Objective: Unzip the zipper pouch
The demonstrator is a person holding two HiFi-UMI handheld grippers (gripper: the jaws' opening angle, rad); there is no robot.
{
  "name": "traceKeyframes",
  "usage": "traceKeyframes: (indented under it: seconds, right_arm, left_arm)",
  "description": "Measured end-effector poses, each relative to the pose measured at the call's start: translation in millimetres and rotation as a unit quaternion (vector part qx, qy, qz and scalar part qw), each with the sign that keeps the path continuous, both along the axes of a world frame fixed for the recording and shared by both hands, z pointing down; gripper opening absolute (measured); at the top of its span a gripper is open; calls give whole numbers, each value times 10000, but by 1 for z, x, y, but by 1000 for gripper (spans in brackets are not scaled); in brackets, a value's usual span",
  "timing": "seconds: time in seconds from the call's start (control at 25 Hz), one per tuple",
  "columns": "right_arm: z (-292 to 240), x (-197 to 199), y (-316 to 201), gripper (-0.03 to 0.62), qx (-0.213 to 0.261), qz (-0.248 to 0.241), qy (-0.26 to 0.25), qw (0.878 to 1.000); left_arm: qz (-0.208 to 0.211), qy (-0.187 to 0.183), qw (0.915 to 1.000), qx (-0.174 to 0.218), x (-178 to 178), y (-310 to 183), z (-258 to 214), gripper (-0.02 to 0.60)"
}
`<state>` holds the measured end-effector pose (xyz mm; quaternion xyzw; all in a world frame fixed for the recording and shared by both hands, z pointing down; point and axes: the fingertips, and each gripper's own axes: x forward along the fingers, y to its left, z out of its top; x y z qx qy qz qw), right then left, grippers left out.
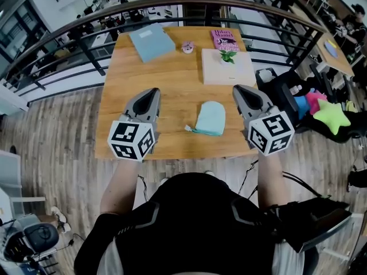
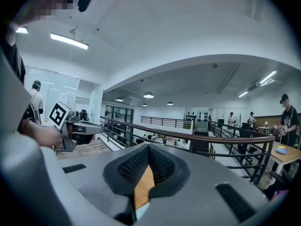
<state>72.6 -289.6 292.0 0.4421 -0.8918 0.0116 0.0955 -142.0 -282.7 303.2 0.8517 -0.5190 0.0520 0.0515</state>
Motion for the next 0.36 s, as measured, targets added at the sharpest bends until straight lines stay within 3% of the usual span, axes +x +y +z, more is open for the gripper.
traceKeyframes:
  seconds: [0.36]
  right_arm:
    - [4,-1,-3,8,-96,-118,-27,9999]
  left_arm:
    - [43,-22,10000,-27,8,-5,6,29]
